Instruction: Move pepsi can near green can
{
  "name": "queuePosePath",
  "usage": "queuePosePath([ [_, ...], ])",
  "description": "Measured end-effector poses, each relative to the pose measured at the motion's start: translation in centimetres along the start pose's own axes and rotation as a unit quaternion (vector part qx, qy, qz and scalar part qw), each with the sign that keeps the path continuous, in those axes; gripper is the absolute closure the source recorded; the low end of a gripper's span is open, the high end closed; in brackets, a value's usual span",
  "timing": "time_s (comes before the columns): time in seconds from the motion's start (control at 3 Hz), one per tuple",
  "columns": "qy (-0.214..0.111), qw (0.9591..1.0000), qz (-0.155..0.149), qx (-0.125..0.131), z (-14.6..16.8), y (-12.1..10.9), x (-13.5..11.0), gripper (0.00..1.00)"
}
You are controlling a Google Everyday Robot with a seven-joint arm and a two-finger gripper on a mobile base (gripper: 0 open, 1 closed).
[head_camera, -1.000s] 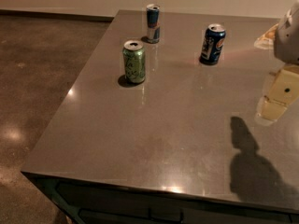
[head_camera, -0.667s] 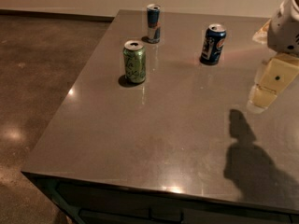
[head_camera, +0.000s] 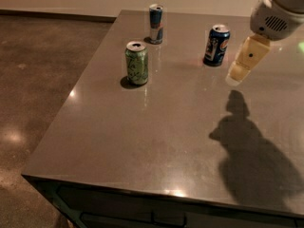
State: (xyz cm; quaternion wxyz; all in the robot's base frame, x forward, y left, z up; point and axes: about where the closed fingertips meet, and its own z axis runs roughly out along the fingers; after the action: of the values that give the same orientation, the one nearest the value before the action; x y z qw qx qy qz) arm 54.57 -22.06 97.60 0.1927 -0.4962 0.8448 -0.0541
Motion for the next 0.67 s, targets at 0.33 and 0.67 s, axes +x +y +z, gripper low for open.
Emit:
queuePosePath([
  [0.33,-0.029,0.9953,0.087,0.033,3.6,-5.8,-0.8,0.00],
  [0.67,-0.046,0.9891,0.132,0.045,6.0,-9.0,-1.3,0.00],
])
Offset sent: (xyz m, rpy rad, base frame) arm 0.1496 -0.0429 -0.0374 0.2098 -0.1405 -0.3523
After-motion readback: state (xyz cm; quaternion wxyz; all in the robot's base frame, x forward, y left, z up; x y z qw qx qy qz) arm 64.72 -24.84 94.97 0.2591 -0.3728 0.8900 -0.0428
